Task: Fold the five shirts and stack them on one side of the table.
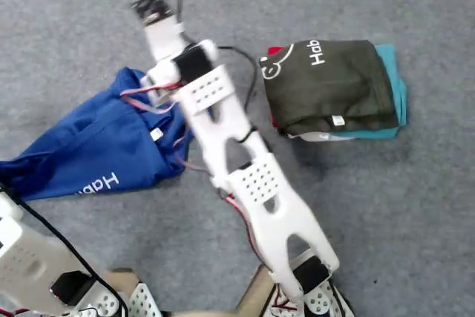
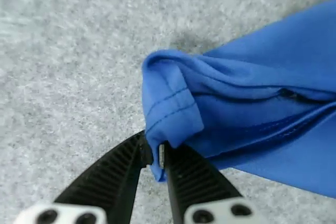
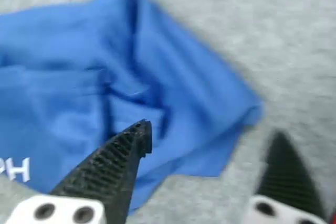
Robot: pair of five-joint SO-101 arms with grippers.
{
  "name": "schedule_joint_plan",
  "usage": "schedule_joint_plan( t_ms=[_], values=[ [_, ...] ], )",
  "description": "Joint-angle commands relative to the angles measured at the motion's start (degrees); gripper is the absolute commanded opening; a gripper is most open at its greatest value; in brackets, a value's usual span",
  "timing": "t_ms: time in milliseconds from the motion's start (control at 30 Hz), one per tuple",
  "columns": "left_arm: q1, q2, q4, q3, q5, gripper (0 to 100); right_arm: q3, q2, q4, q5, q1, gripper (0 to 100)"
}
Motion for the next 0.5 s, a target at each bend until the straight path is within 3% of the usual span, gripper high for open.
schedule_joint_plan(
  t_ms=[0,300,400,467],
  values=[
    [-1.6,-3.4,-0.3,-0.1,-0.4,3,1.6,-1.9,0.4,-0.4,-3.8,2.5],
    [-2.9,-2.9,-0.4,-0.1,-0.3,3,8.3,-1.4,0.4,-4.1,-14.9,22.3],
    [-2.8,-2.9,-0.6,-0.1,-0.2,3,13.8,-1.1,0.3,-4.2,-16.5,22.4],
    [-2.8,-2.8,-0.7,-0.1,-0.2,3,16.3,-1.2,0.4,-4.3,-16.4,17.5]
  ],
)
